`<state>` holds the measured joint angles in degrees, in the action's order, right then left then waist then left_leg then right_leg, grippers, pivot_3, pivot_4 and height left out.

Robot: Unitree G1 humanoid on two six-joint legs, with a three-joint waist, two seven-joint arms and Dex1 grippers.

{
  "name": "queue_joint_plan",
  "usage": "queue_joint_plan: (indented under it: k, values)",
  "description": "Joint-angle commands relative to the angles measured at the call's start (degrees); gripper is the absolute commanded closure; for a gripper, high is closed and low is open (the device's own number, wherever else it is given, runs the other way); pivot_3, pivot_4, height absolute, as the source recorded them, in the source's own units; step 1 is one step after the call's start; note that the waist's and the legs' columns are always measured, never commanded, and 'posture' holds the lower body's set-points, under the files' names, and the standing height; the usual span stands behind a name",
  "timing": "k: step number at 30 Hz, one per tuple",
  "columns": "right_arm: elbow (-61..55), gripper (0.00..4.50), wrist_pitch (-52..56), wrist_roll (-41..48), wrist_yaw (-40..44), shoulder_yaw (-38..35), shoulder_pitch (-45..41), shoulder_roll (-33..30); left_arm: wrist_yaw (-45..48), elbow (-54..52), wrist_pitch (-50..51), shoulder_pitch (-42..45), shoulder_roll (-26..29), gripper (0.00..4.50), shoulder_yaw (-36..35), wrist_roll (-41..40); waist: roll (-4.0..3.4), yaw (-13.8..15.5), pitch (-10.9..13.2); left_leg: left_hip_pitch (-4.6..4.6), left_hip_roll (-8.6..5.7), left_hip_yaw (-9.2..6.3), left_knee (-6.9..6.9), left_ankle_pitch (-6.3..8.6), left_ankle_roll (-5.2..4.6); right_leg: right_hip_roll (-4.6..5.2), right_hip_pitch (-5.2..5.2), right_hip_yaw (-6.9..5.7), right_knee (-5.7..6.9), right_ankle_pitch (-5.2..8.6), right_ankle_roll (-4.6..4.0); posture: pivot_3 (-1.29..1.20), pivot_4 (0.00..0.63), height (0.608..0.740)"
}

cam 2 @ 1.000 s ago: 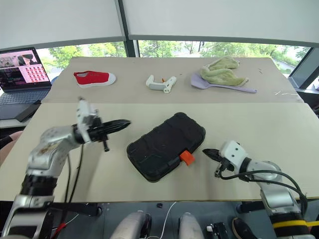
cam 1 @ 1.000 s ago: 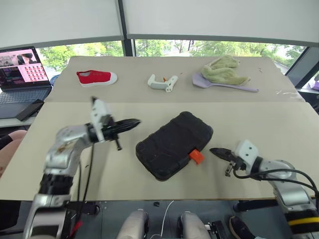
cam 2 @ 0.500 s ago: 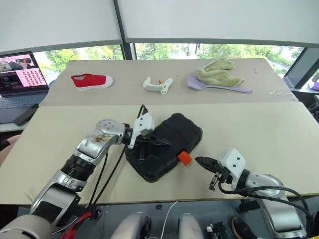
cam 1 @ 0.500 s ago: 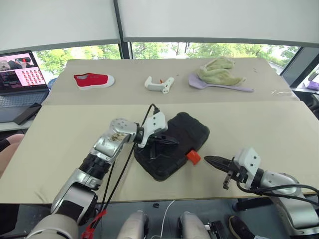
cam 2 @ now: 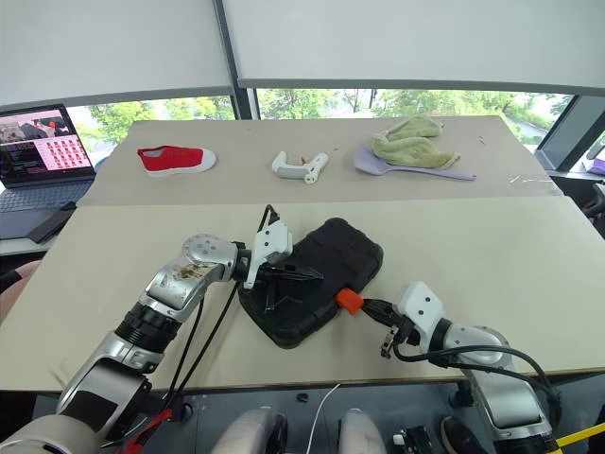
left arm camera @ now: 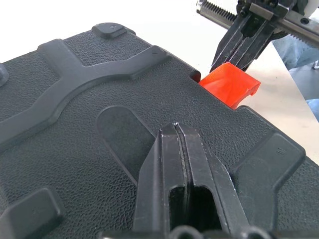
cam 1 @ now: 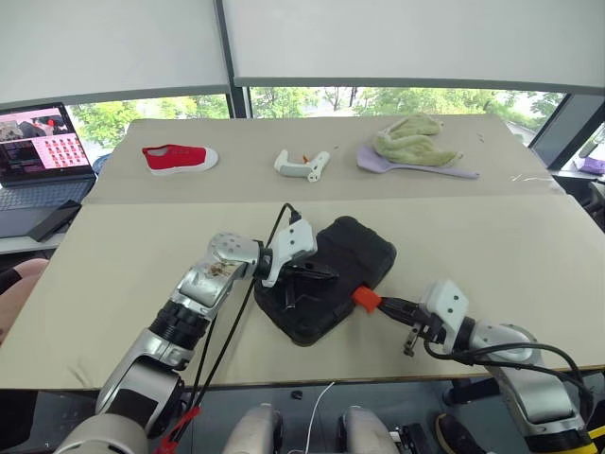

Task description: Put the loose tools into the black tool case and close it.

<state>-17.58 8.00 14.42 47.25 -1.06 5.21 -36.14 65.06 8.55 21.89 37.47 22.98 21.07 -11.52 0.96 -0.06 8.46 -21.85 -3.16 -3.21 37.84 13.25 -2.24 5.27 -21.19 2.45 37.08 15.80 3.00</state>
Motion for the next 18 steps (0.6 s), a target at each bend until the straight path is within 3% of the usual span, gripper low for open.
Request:
queue_joint_plan:
  k: [1, 6, 18]
  values:
    - [-5.7, 4.50, 0.7, 3.0, 1.0, -4.3, 2.1, -2.4, -0.2, 3.9, 3.6, -3.4, 1.9, 4.47, 2.5, 3.0, 0.04, 0.0, 0.0, 0.00, 0.00, 0.00, 0.00, 0.00, 0.00, 0.01, 0.00, 0.00, 0.00, 0.00, 0.00, 0.00, 0.150, 0.740]
    - [-9.2, 4.50, 2.9, 5.1, 1.0, -5.2, 1.4, -3.5, -0.2, 4.1, 3.5, -3.6, 1.7, 4.47, 2.7, 3.2, 0.05, -0.2, -0.2, 0.02, 0.03, 0.00, 0.00, 0.01, 0.00, 0.01, 0.02, 0.02, -0.01, 0.01, 0.01, 0.00, 0.150, 0.740]
    - [-3.6, 4.50, 0.9, -0.5, 0.6, 3.1, -2.6, -1.3, 0.4, 3.6, 4.3, -3.7, 2.3, 4.47, 2.9, 3.2, 0.11, -0.3, -0.3, 0.00, 0.03, -0.01, -0.04, 0.02, -0.01, 0.02, 0.01, 0.01, -0.06, 0.01, 0.02, 0.00, 0.150, 0.740]
